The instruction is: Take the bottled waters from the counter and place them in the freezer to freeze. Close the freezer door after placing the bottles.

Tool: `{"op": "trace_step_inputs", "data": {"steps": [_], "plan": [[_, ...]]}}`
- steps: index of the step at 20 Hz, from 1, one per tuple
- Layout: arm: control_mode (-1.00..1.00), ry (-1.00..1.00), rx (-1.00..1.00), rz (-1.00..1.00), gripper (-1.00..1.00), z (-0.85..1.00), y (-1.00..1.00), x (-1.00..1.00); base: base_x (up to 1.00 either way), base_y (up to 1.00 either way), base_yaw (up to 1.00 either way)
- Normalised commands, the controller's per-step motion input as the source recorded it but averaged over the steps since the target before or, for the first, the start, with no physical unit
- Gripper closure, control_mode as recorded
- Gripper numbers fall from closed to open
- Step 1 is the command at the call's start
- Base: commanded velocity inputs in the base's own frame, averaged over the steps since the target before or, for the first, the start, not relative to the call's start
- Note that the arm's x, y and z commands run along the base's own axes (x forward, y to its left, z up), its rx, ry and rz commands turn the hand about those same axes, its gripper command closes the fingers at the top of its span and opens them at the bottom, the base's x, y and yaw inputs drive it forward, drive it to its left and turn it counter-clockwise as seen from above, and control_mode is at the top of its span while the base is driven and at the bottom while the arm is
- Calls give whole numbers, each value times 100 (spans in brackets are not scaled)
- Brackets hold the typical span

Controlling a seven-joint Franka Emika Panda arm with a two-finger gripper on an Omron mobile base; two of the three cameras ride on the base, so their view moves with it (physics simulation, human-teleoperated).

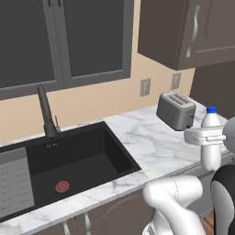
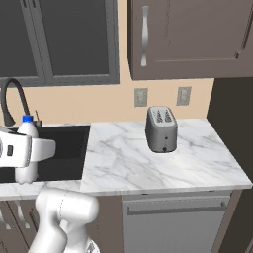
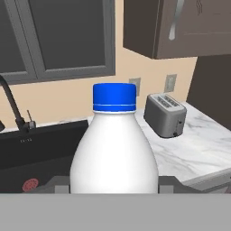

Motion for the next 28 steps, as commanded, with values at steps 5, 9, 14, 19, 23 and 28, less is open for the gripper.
{"op": "trace_step_inputs", "data": {"steps": [5, 9, 14, 19, 23, 28], "plan": [[-100, 0, 0, 0, 100, 0, 0, 0, 0, 0, 0], [-100, 0, 0, 0, 100, -1, 0, -1, 0, 0, 0], [100, 0, 0, 0, 100, -1, 0, -2, -24, 0, -6], [100, 0, 0, 0, 100, 0, 0, 0, -51, -6, -18], [100, 0, 0, 0, 100, 0, 0, 0, -66, -46, -35], [100, 0, 0, 0, 100, 0, 0, 0, -64, -62, -45]]}}
